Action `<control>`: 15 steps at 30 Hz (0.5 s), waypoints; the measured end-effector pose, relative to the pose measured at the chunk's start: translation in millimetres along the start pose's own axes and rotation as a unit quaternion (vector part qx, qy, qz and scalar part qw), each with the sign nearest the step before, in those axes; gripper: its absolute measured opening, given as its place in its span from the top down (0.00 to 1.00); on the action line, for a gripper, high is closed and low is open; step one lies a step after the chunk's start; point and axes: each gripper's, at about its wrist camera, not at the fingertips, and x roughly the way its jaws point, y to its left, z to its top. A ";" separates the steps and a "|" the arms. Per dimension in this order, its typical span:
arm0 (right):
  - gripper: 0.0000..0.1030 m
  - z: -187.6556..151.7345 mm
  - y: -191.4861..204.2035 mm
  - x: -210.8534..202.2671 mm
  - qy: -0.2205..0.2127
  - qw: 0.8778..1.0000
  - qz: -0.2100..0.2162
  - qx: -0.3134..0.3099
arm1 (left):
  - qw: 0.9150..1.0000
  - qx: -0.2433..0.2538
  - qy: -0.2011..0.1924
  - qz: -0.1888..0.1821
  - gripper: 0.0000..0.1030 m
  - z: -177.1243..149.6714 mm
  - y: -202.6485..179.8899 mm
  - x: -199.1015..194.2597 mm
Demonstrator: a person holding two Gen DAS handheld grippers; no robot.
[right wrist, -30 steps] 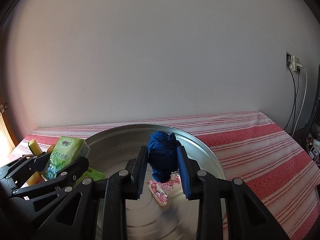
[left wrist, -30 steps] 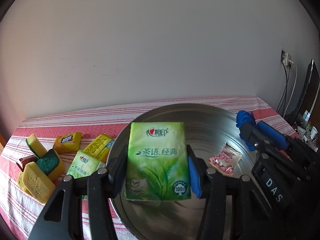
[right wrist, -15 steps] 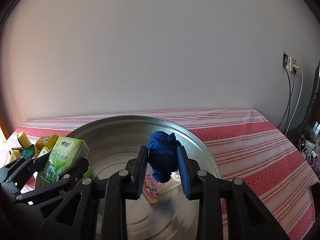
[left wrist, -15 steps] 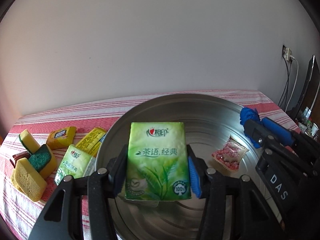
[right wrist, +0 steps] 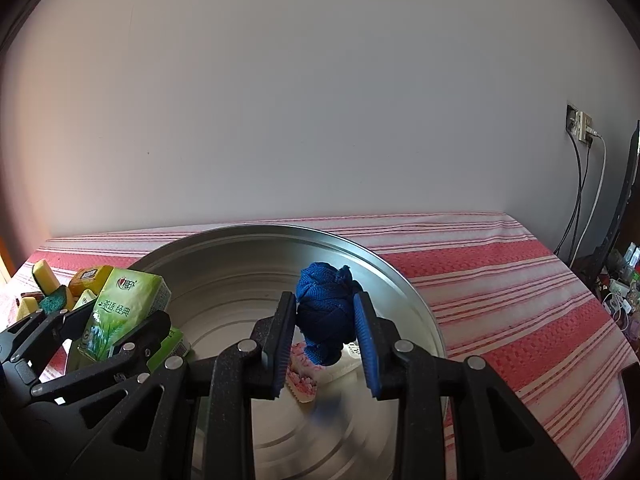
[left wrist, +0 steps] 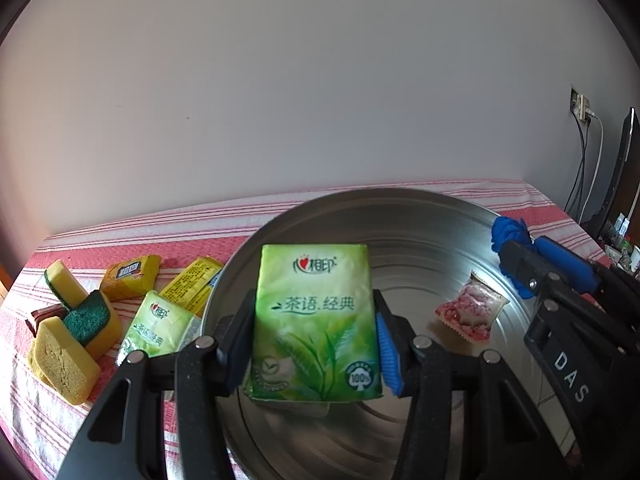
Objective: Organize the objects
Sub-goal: 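Carry the blue cloth and tissue pack with both tools over the tin, then open both tools to drop the blue cloth and tissue pack into the tin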
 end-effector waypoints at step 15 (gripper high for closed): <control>0.18 3.6 -17.3 -12.4 -0.065 0.997 -0.006 0.041 | 0.998 -0.019 -0.053 0.002 0.02 3.3 9.0 -21.1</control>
